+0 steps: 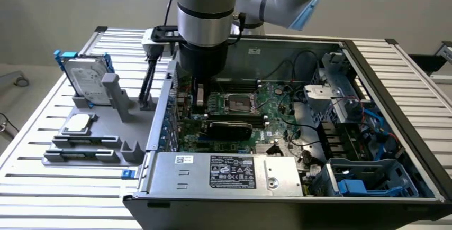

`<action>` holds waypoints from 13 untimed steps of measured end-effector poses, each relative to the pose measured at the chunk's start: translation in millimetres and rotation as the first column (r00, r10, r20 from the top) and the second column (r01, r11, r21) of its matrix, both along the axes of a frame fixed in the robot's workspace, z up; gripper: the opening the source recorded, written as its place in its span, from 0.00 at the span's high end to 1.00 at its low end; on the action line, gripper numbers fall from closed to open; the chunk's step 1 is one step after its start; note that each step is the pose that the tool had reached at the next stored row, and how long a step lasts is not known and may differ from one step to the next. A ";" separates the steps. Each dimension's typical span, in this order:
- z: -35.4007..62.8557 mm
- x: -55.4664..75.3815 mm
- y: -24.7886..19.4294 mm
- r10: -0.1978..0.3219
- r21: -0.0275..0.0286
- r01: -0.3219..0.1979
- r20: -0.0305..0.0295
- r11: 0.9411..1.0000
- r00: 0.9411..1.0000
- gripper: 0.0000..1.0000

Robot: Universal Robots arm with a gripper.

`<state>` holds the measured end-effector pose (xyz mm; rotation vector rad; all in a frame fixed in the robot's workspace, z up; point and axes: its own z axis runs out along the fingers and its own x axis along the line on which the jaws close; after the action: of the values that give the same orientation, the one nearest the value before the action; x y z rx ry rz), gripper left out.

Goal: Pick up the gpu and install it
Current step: 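Press down on the gpu until it lock into place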

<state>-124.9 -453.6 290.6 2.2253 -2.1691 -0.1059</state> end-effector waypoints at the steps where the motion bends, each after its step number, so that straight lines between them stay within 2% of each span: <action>1: 1.9 -1.0 0.0 0.000 0.000 0.000 0.000 1.000 1.000 0.89; 3: 5.1 -2.9 0.0 0.000 -0.001 0.000 0.000 1.000 1.000 0.89; 5: 5.4 -6.4 0.0 0.000 -0.006 0.000 0.000 1.000 1.000 0.89; 8: 5.5 -12.6 0.0 0.000 -0.021 0.000 -0.002 1.000 1.000 0.89; 11: 5.6 -18.2 0.0 0.000 -0.039 0.000 -0.004 0.999 1.000 0.89; 13: 5.6 -20.8 0.0 0.000 -0.047 0.000 -0.007 0.999 1.000 0.89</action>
<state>-145.8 -453.6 296.2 2.1967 -2.1449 -0.0612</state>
